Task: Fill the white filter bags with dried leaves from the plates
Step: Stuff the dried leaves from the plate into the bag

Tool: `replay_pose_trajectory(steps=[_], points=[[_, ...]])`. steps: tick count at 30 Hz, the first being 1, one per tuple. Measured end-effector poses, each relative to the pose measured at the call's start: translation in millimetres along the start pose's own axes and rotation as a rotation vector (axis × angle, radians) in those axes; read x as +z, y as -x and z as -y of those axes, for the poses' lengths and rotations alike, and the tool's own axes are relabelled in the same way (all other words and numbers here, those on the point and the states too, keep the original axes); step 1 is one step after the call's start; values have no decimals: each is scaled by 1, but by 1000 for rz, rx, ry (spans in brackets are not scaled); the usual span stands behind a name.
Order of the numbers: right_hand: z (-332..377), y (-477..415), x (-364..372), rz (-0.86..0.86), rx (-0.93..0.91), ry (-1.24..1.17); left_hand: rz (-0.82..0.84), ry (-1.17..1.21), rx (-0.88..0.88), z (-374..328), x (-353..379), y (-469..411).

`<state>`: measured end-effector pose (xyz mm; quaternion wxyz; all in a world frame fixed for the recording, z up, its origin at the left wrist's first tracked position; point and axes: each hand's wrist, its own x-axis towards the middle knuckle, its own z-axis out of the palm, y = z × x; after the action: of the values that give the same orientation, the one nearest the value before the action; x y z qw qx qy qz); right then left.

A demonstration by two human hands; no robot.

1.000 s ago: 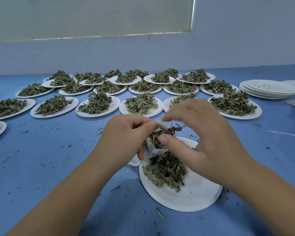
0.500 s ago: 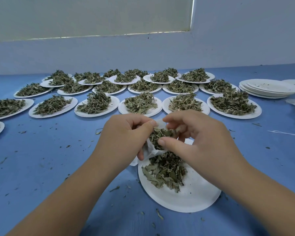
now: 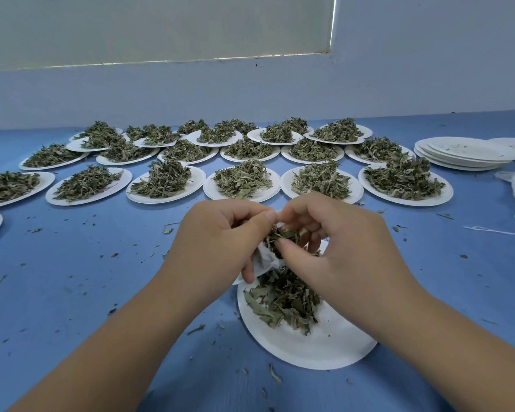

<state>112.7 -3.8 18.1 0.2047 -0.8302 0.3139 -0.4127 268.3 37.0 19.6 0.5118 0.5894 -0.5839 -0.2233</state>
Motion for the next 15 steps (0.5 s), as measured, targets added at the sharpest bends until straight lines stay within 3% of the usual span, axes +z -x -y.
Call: replay_pose_trajectory(steps=[10, 15], points=[[3, 0, 0, 29, -17, 167, 19, 27, 13, 0, 2, 1], [1, 2, -3, -4, 4, -36, -19, -10, 60, -1, -2, 0]])
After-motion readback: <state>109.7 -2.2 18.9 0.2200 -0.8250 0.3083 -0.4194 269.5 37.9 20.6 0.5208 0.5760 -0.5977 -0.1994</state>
